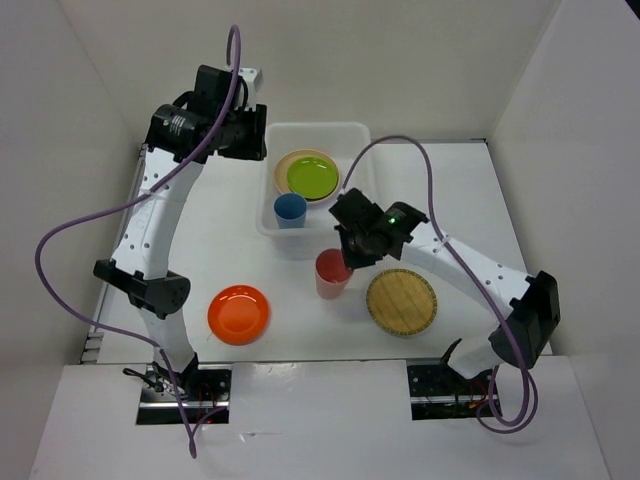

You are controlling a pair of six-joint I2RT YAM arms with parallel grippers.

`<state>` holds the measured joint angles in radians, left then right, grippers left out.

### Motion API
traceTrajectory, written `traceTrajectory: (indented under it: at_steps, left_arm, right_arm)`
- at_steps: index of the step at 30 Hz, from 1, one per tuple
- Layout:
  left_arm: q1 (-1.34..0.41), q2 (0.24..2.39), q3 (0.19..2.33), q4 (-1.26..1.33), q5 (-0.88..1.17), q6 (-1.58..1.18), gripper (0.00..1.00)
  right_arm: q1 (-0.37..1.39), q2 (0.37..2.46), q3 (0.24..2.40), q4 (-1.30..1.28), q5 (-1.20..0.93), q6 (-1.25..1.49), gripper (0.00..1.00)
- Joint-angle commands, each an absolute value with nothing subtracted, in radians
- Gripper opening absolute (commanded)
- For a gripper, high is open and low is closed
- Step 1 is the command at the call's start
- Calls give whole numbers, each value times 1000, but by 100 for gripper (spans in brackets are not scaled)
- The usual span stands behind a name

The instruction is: Place the mixed dishes into the plastic bin

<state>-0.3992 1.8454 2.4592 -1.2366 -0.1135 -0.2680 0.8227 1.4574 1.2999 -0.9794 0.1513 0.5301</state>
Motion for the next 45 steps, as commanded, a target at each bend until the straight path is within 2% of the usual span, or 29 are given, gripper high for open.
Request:
traceTrajectory:
  at_steps: [1, 7, 13, 18, 30, 37, 40, 45]
  left_arm:
    - [-387, 1801, 2447, -1230, -86, -272, 55]
    - [-387, 1781, 2415, -1230, -77, -272, 55]
    - [-387, 1763, 2391, -1230, -66, -262, 55]
    - [-387, 1732, 2359, -1221, -66, -262, 55]
    - [-377, 1629, 2249, -1193, -66, -271, 55]
    - [-377, 1583, 2207, -1158, 76, -272, 55]
    - [-377, 1551, 2185, -1131, 173, -272, 55]
    - [-377, 1540, 2139, -1100, 184, -272, 55]
  right_arm:
    - [821, 1457, 1501, -1048, 232, 491, 0]
    - [698, 1551, 1783, -1048, 241, 423, 0]
    - [574, 1702, 1925, -996, 224, 367, 0]
    - [496, 1804, 1948, -933, 173, 331, 0]
    - [477, 1970, 1895, -838, 155, 331, 0]
    - [468, 1991, 1845, -819, 155, 331, 0]
    - [468, 2000, 1825, -819, 155, 331, 2]
    - [468, 2000, 1795, -819, 155, 331, 19]
